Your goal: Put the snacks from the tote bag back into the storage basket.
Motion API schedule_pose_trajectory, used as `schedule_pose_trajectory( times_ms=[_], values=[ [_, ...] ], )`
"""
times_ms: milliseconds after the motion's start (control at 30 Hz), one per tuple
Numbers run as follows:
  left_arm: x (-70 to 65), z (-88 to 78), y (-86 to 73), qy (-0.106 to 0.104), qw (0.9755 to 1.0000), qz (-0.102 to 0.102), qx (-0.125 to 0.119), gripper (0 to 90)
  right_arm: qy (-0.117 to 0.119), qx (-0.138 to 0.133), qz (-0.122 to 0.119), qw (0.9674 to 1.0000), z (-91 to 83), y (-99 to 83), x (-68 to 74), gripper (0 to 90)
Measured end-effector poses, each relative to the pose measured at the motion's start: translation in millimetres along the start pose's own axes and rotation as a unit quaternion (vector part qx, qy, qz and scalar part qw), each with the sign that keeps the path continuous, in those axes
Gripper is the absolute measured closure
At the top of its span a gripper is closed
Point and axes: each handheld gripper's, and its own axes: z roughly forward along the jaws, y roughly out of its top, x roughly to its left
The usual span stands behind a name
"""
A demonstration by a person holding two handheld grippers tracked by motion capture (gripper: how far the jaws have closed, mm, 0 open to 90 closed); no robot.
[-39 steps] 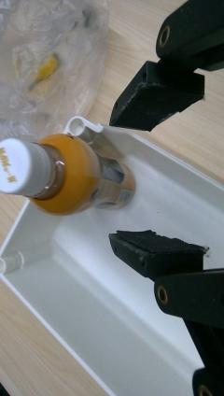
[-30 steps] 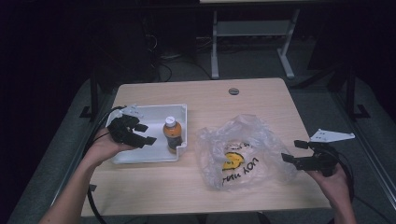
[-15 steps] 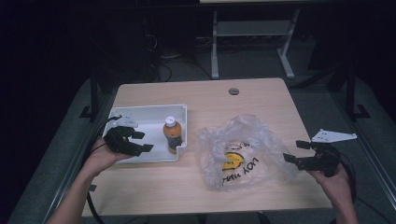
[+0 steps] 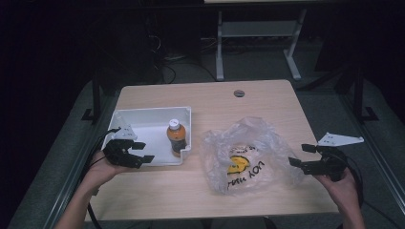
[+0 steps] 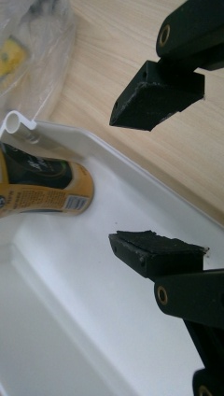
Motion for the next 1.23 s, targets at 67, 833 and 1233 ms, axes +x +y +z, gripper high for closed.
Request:
schedule_pose_trajectory(
  times_ms=[67, 833, 1233],
  values=[
    [-1.0, 0.5, -4.3, -0.001, 1.0, -0.002, -0.001, 36.6, 0.001, 0.0, 0.001, 1.0, 0.1, -0.5, -0.2, 20.5],
    [-12.4, 6.9, -37.5, 0.001, 0.9998, -0.018, -0.01, 35.3, 0.006, 0.001, 0.0, 1.0, 1.0, -2.5, 3.4, 20.6],
    [-21.1, 12.2, -52.0, 0.01, 0.9996, -0.017, -0.018, 34.9, 0.005, -0.001, -0.01, 0.9999, 1.2, -1.5, 6.4, 20.8]
  ],
)
